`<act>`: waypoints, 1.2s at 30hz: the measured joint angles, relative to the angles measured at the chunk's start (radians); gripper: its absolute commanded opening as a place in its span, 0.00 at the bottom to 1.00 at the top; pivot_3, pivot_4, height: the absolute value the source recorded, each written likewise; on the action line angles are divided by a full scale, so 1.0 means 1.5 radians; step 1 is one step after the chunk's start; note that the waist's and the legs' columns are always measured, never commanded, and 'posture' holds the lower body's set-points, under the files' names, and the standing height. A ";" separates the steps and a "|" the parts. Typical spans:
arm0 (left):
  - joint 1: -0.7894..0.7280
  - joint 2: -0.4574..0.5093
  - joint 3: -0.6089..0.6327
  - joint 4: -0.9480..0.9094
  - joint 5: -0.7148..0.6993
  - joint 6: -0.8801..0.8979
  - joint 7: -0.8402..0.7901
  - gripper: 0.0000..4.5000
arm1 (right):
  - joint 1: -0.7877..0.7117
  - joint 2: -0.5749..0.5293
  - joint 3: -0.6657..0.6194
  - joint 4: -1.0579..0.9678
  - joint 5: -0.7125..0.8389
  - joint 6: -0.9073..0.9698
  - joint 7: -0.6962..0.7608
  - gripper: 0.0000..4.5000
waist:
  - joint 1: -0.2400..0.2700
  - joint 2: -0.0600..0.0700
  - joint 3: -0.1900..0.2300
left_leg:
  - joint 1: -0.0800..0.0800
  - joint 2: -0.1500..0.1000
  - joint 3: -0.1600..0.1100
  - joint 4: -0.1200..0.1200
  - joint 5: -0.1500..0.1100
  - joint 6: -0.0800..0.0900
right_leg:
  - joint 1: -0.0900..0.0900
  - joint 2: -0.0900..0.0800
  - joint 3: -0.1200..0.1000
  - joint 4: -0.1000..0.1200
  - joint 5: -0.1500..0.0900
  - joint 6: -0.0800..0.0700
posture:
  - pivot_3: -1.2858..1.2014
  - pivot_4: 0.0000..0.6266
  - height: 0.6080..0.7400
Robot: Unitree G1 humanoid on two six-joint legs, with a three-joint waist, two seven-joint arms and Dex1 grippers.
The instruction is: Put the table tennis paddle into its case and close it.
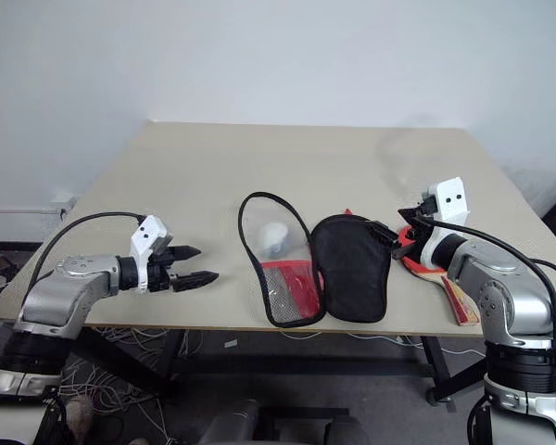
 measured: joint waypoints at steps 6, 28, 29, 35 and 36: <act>0.002 -0.001 -0.008 -0.006 0.000 0.001 0.003 0.99 | -0.023 0.000 -0.001 0.018 0.003 0.010 -0.020 1.00 | 0.000 0.000 0.000 | 0.000 0.000 0.000 0.000 0.000 0.000 | 0.000 0.000 0.000 0.000 0.000 0.000 | 0.52 0.00 0.81; -0.052 -0.045 -0.038 -0.020 -0.015 0.022 -0.032 0.99 | 0.067 -0.039 -0.077 0.034 -0.008 0.071 -0.084 1.00 | 0.000 0.000 0.001 | 0.000 -0.002 0.002 0.000 0.000 0.001 | 0.000 0.001 0.001 0.000 0.000 0.000 | 0.52 0.00 0.81; -0.052 -0.048 -0.042 -0.018 -0.014 0.022 -0.032 0.99 | 0.067 -0.039 -0.077 0.035 -0.009 0.071 -0.087 1.00 | 0.000 0.000 0.001 | 0.000 -0.002 0.002 0.000 0.000 0.001 | 0.000 0.001 0.001 0.000 0.000 0.000 | 0.52 0.00 0.81; -0.050 -0.055 -0.055 -0.013 -0.012 0.015 -0.032 0.99 | 0.081 -0.052 -0.077 0.039 -0.023 0.076 -0.090 1.00 | 0.001 -0.001 0.001 | 0.000 -0.002 0.002 0.000 0.000 0.001 | 0.000 0.001 0.001 0.000 0.000 0.000 | 0.52 0.00 0.81; -0.049 -0.055 -0.059 -0.010 -0.010 0.013 -0.032 0.99 | 0.089 -0.060 -0.077 0.039 -0.024 0.077 -0.089 1.00 | 0.001 -0.001 0.001 | 0.000 -0.002 0.002 0.000 0.000 0.001 | 0.001 0.001 0.001 0.000 0.000 0.000 | 0.52 0.00 0.81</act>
